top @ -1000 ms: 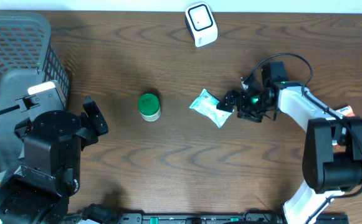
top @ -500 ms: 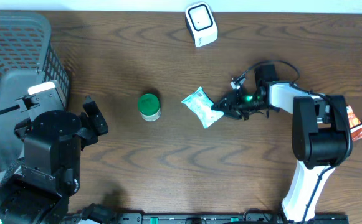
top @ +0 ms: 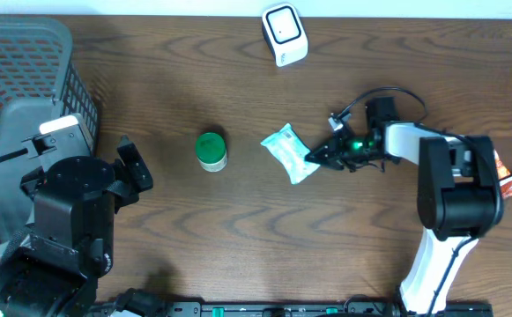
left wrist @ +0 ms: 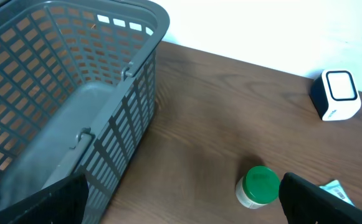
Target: Scan the item barcode
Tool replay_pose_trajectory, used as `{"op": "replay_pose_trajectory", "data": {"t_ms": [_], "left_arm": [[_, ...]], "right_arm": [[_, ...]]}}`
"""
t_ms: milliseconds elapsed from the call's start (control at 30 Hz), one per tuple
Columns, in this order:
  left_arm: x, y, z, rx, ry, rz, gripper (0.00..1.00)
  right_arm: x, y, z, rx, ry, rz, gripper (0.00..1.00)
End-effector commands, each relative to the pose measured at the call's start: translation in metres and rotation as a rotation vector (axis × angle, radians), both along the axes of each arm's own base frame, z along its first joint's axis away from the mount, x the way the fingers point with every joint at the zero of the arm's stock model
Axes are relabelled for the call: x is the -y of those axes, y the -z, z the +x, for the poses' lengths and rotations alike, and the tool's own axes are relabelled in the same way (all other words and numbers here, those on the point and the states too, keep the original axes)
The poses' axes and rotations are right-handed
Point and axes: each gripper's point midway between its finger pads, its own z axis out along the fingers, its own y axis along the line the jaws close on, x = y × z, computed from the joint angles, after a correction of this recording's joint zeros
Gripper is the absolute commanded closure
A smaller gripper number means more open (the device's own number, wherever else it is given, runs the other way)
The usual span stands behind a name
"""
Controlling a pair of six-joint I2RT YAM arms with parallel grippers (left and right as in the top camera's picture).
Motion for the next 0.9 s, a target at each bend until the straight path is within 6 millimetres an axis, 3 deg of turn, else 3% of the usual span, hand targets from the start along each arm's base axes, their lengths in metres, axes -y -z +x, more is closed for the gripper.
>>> {"op": "replay_pose_trajectory", "data": {"t_ms": [0,67,300,467,867], "left_arm": [[-0.003,-0.001,0.000,0.004,-0.014,0.005,0.02],[-0.003,-0.001,0.000,0.004,-0.014,0.005,0.02],[-0.003,-0.001,0.000,0.004,-0.014,0.005,0.02],[-0.003,-0.001,0.000,0.004,-0.014,0.005,0.02],[-0.003,-0.001,0.000,0.004,-0.014,0.005,0.02]], "right_arm": [[0.025,-0.015,0.004,0.157,-0.038,-0.103,0.99],[0.028,-0.027,0.002,0.198,-0.060,-0.120,0.99],[0.034,-0.031,-0.002,0.197,-0.059,-0.171,0.99],[0.020,-0.048,-0.004,0.266,-0.113,-0.052,0.99],[0.015,-0.054,-0.008,0.257,-0.118,-0.001,0.99]]}}
